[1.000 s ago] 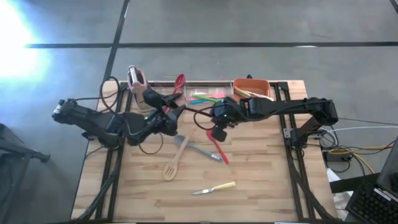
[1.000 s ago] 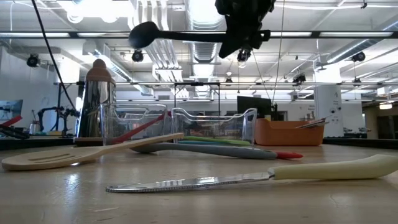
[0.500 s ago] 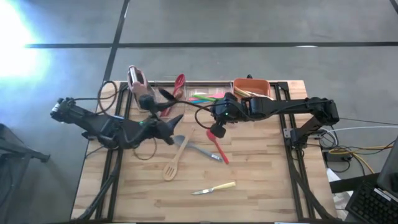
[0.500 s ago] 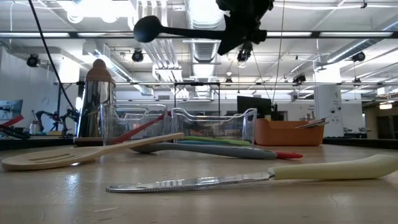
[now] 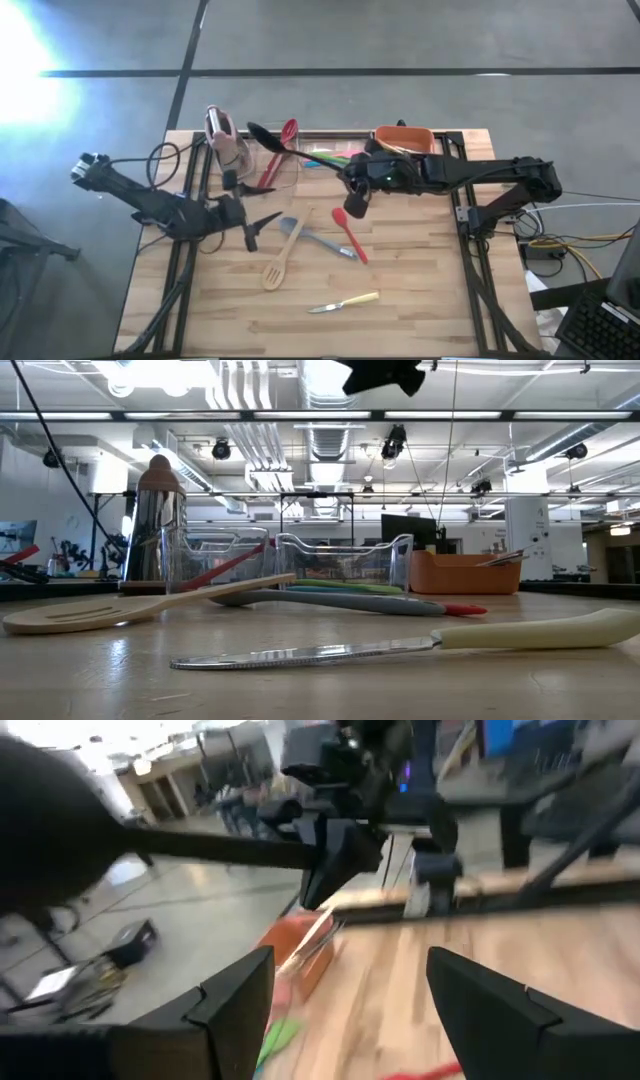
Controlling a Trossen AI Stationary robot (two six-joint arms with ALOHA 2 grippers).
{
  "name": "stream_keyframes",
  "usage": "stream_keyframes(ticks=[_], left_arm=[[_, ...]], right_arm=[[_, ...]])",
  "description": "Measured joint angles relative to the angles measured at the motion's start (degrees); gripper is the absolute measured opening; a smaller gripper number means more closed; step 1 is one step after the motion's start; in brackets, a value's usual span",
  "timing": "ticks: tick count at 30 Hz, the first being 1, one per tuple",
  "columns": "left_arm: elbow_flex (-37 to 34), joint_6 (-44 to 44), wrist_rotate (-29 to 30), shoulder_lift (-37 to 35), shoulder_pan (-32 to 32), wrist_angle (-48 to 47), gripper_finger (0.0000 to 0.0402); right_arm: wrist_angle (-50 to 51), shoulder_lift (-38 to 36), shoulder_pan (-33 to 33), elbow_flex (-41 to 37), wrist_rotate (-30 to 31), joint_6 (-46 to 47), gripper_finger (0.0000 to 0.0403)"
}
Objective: Pick & Place Kitchen Items
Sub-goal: Put the black serving spoon into the left transparent bin
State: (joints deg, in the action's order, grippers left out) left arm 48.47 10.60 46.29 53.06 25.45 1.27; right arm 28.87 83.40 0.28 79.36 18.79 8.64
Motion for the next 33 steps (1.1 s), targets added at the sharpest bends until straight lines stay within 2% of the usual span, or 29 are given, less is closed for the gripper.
stream_keyframes(ticks=[8, 12, 15, 21, 25, 33], left_arm=[[-15.61, 0.34, -6.12, -4.98, -1.41, 27.97, 0.0264], [-22.41, 0.39, -12.32, -5.03, -3.91, 44.05, 0.0264], [-25.60, -0.06, -17.76, -4.96, -6.45, 52.17, 0.0264], [-26.38, -2.80, -29.01, -4.07, -12.67, 54.76, 0.0264], [-24.49, -4.74, -33.42, -1.40, -17.00, 54.82, 0.0264], [-14.66, -8.51, -46.55, 7.98, -24.78, 54.54, 0.0264]], right_arm=[[-12.63, -2.37, -3.49, -4.07, 0.87, -5.12, 0.0008], [-22.06, -2.43, -5.23, -8.30, 0.62, -7.61, 0.0008], [-28.64, -2.41, -5.97, -12.27, 0.60, -7.76, 0.0008], [-46.47, -2.30, -6.32, -21.30, -3.59, -6.88, 0.0008], [-55.10, -2.24, -6.32, -25.39, -5.30, -6.75, 0.0008], [-56.99, -2.24, -6.79, -26.78, -5.77, -5.84, 0.0008]])
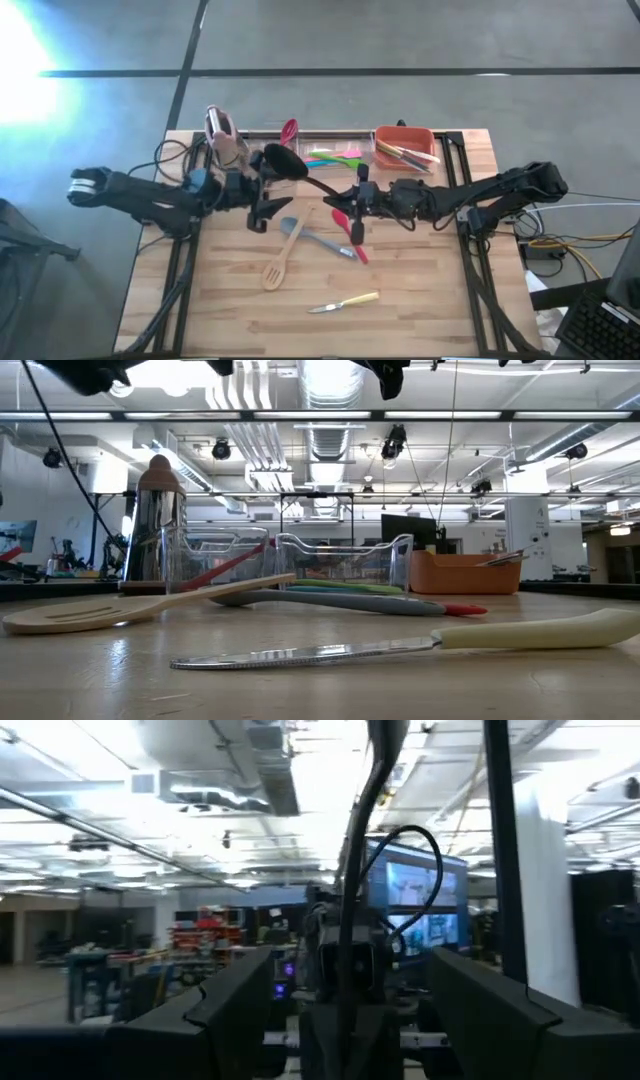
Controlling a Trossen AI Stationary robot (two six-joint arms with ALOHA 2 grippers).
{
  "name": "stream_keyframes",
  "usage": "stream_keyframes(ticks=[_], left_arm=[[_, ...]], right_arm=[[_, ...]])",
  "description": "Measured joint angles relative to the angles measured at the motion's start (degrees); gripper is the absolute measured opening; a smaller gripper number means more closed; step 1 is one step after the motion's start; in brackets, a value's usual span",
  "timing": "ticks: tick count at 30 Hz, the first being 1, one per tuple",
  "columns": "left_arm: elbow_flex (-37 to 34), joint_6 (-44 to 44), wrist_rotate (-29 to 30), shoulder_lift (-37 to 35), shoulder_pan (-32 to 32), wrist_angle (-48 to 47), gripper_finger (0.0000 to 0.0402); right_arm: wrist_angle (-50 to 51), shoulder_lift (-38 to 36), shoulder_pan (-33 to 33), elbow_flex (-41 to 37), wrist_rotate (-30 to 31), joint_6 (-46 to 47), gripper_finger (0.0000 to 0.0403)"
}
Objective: Pick & Place Kitchen Items
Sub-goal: Put the black serving spoon into the left transparent bin
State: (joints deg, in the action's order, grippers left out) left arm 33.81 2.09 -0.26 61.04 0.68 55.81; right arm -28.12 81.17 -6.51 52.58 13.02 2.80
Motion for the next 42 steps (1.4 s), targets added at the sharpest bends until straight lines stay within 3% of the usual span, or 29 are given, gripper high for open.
stream_keyframes(ticks=[5, 19, 23, 30, 42], left_arm=[[6.97, -1.04, -5.21, 6.60, -1.97, -1.67, 0.0264], [17.13, 0.25, -7.90, 16.28, -2.11, -1.42, 0.0253], [17.87, 1.03, -7.90, 16.38, -2.11, -1.35, 0.0200], [17.50, 1.34, -8.61, 15.78, -2.11, -2.46, 0.0025], [17.50, 2.22, -9.37, 15.38, -2.09, -4.63, 0.0021]], right_arm=[[0.57, 0.00, -0.27, 0.00, -0.03, -0.02, 0.0008], [0.89, 0.02, -0.76, -0.33, -0.02, -0.20, 0.0008], [0.89, 0.02, -0.76, -0.39, -0.02, -0.21, 0.0008], [1.16, 0.03, -0.73, -0.42, 0.03, -0.21, 0.0008], [1.64, -0.39, -0.76, -0.52, -1.95, 1.26, 0.0009]])
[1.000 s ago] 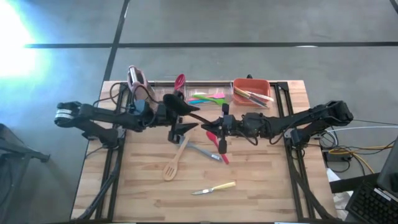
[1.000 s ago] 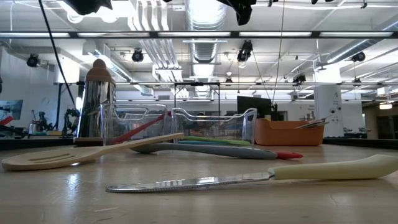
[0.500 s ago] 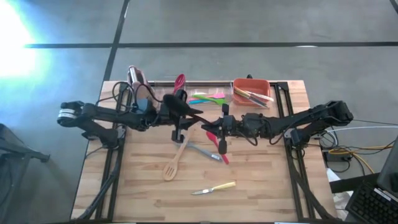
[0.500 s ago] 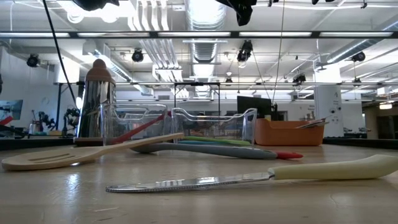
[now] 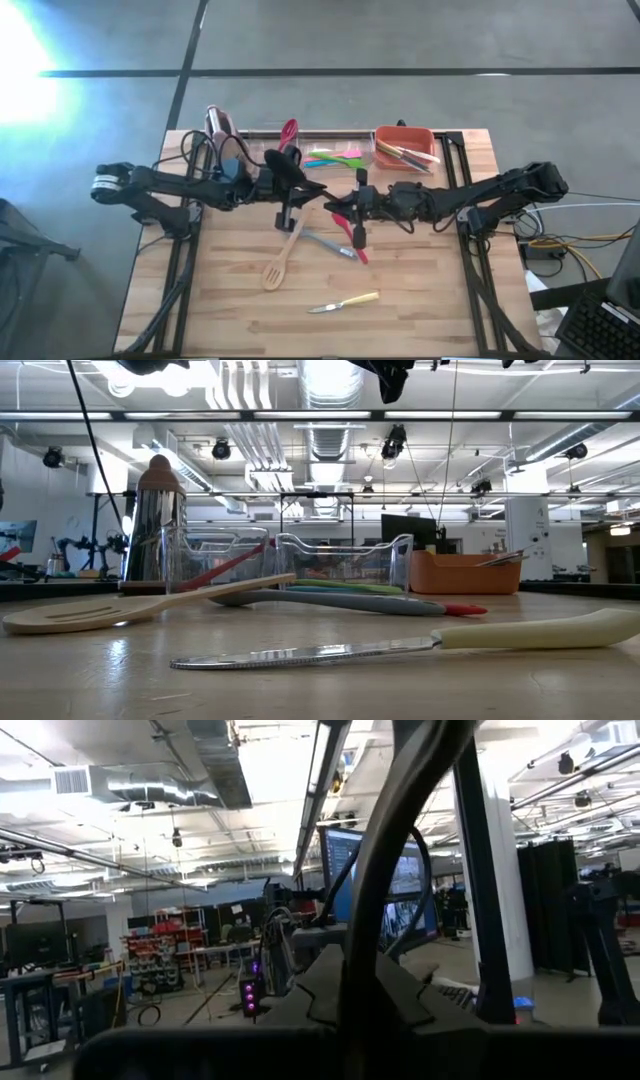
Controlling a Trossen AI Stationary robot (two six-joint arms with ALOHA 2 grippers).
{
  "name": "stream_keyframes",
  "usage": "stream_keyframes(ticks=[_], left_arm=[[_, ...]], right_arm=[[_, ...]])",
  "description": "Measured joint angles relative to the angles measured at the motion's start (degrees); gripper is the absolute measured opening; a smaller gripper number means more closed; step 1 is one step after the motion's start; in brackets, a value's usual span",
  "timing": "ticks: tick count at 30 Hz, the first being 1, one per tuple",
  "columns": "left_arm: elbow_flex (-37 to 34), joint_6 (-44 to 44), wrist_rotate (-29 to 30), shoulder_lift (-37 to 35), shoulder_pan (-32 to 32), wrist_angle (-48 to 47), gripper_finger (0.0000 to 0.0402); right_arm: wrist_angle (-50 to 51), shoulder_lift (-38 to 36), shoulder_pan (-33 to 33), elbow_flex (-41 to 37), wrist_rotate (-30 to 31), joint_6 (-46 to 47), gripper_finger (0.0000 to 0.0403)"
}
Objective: Pick & Place Kitchen Items
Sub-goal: Put the black serving spoon into the left transparent bin
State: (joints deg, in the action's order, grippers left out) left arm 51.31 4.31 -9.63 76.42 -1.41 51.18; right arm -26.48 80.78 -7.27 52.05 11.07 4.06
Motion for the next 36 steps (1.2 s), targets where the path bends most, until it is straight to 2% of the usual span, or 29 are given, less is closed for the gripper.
stream_keyframes(ticks=[3, 8, 12, 15, 20, 24, 26, 32, 36], left_arm=[[0.00, 0.08, -0.02, -1.04, -0.04, -2.49, 0.0021], [-0.17, 0.64, 0.74, -4.40, -0.11, -10.50, 0.0021], [-0.17, 1.75, 4.50, -7.79, -0.09, -17.73, 0.0021], [0.28, 2.89, 9.26, -11.10, -0.09, -26.20, 0.0021], [5.53, 4.28, 21.30, -15.53, -0.45, -46.65, 0.0021], [11.64, 3.78, 29.64, -15.73, -2.89, -62.89, 0.0021], [14.57, 2.29, 32.01, -14.89, -5.56, -69.90, 0.0021], [20.32, -1.36, 29.73, -10.99, -16.65, -80.62, 0.0021], [23.04, -3.63, 18.23, -7.61, -25.03, -83.53, 0.0021]], right_arm=[[2.19, -2.11, -0.08, 0.00, -0.26, 0.28, 0.0019], [8.30, -7.10, -0.11, 0.06, -0.24, 1.63, 0.0058], [15.13, -11.40, -0.13, 0.13, -0.24, 4.04, 0.0097], [22.51, -14.13, -0.13, 0.13, -0.22, 7.26, 0.0120], [34.17, -16.95, -0.13, 0.10, 0.93, 14.03, 0.0137], [37.06, -17.03, -0.13, -0.42, 1.10, 15.49, 0.0136], [37.02, -16.96, -0.12, -0.72, 1.23, 15.50, 0.0131], [37.05, -17.05, -0.08, -1.69, 7.78, 16.07, 0.0107], [37.03, -17.05, -0.06, -1.94, 8.42, 16.56, 0.0094]])
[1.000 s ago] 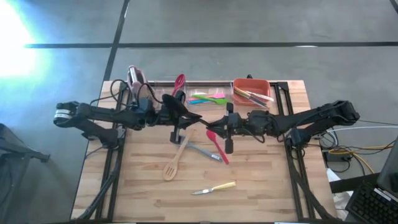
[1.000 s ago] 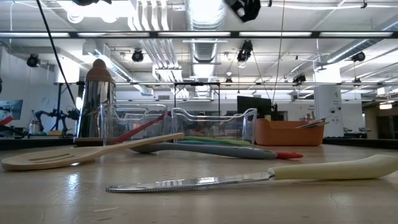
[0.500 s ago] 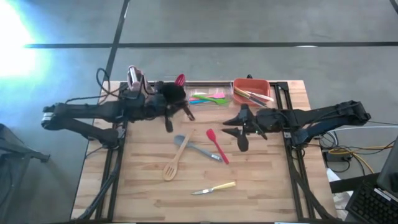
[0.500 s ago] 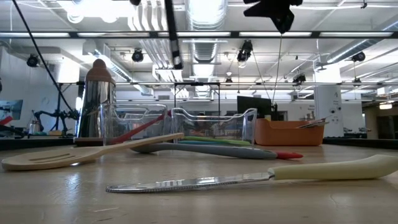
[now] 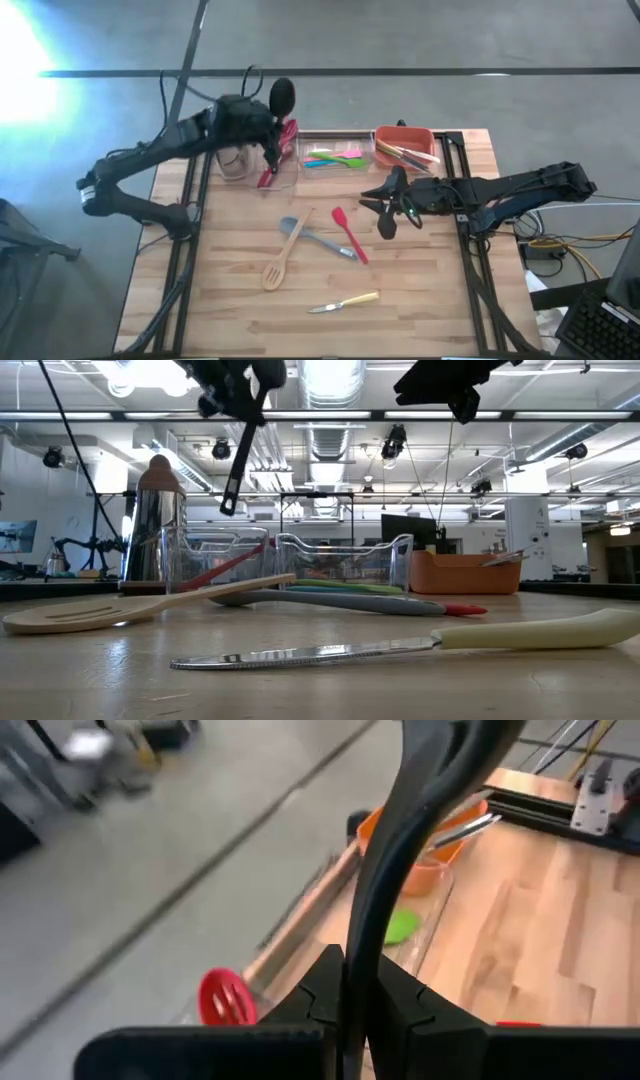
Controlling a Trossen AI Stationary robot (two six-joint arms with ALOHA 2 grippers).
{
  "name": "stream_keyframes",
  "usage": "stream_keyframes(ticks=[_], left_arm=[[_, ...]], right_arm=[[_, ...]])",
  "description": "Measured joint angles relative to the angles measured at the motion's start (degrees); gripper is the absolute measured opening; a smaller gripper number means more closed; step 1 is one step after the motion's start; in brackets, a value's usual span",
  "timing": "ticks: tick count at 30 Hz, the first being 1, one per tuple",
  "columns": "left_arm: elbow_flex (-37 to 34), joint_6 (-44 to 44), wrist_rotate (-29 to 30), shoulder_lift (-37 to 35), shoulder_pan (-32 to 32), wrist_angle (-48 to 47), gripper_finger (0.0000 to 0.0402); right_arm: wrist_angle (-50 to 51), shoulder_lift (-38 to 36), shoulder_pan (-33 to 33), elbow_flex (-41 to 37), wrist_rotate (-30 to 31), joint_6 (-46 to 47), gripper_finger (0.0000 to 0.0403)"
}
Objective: Pick & Place Kitchen Items
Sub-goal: Put the black serving spoon into the left transparent bin
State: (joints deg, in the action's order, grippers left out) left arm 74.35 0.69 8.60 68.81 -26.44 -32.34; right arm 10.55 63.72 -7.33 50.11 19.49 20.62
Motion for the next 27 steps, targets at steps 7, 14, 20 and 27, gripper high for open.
stream_keyframes(ticks=[7, 14, 20, 27], left_arm=[[2.28, 0.91, -3.69, 6.22, -9.00, -2.68, 0.0021], [4.26, 1.98, -6.19, 11.14, -11.81, -6.33, 0.0021], [4.15, 2.19, -6.56, 15.18, -12.36, -8.15, 0.0021], [4.15, 1.72, -8.02, 18.71, -12.87, -7.99, 0.0021]], right_arm=[[1.07, 0.00, 0.00, -0.82, 0.00, 0.88, 0.0086], [3.01, 0.00, 0.00, -1.04, 0.02, 1.95, 0.0093], [3.01, 0.00, -0.02, -1.16, 0.04, 1.95, 0.0094], [2.99, 0.00, -0.02, -1.16, 0.04, 1.95, 0.0084]])
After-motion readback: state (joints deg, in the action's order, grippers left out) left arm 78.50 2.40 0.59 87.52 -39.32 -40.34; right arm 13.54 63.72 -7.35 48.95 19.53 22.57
